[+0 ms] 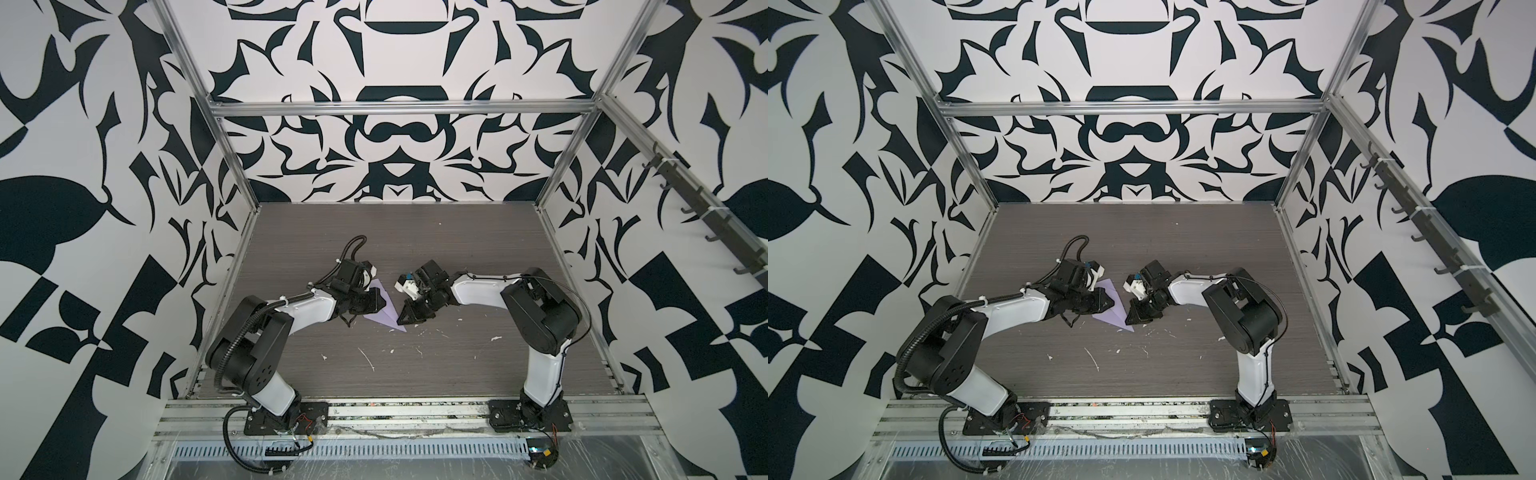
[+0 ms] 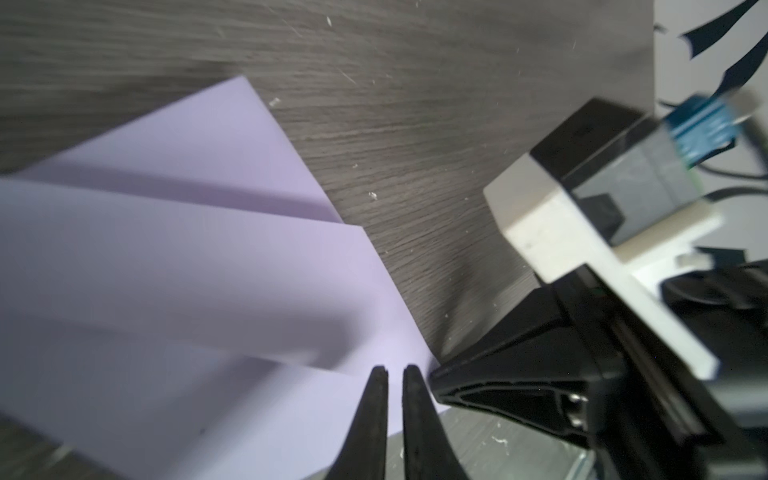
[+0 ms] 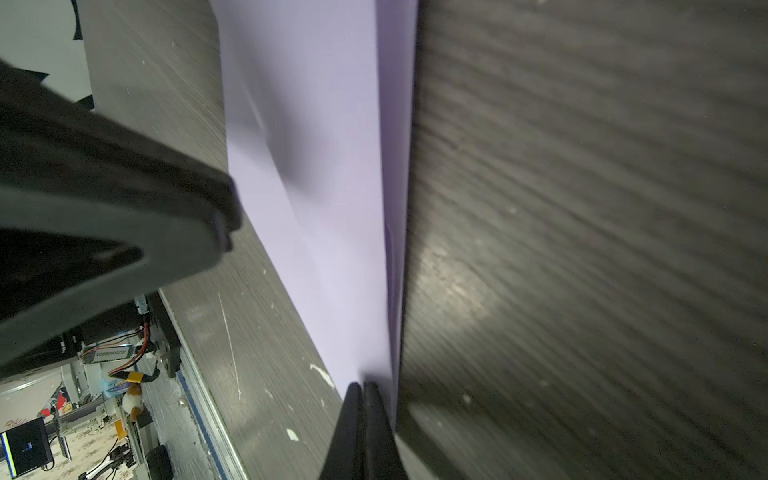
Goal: Fold a paper plane with a square sheet of paper (pick it up from the middle)
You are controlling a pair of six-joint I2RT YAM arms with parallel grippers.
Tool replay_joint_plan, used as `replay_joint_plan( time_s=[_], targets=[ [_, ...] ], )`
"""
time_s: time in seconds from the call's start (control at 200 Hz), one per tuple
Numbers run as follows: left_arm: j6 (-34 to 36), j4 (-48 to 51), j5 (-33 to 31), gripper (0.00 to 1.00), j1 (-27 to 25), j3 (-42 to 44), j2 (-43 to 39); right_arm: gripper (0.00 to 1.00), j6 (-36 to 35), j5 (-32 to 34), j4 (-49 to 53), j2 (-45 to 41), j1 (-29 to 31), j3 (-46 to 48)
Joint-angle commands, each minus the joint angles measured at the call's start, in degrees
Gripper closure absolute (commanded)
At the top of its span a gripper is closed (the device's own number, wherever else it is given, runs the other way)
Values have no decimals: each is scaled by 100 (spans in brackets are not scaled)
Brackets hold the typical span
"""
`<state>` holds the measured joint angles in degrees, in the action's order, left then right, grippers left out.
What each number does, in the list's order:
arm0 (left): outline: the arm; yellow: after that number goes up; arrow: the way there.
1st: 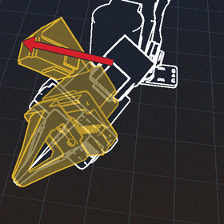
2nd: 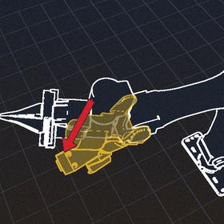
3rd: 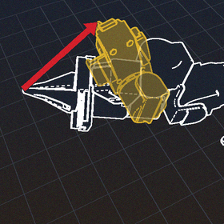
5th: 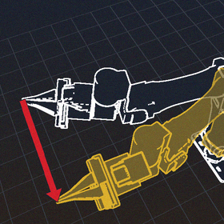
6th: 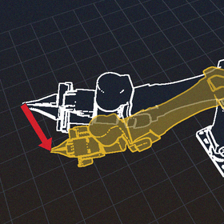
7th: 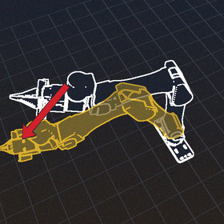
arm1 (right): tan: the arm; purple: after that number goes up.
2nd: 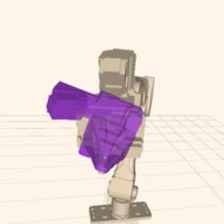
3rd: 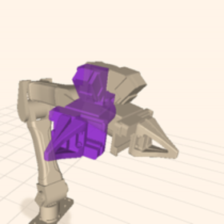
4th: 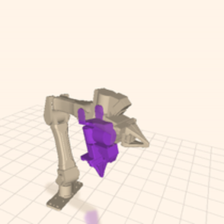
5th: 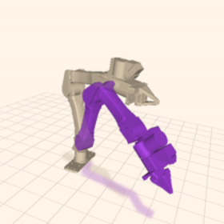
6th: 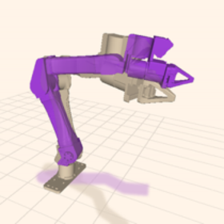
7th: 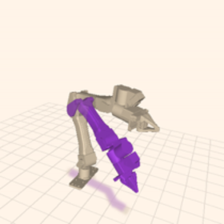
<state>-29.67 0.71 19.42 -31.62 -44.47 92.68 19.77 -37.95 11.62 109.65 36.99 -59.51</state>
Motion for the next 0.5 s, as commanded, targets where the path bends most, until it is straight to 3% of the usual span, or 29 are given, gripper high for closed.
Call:
replay_joint_plan(
  time_s=[0.0, 0.495],
  targets=[
    [544, 589, -223, 88, -149, -380, 288, 100, 60, 297, 433, 17, 5, 167],
    [1644, 2536, -898, 90, -226, -1623, 1180, 100, 157, 385, 491, 83, -8, 167]
  ],
)
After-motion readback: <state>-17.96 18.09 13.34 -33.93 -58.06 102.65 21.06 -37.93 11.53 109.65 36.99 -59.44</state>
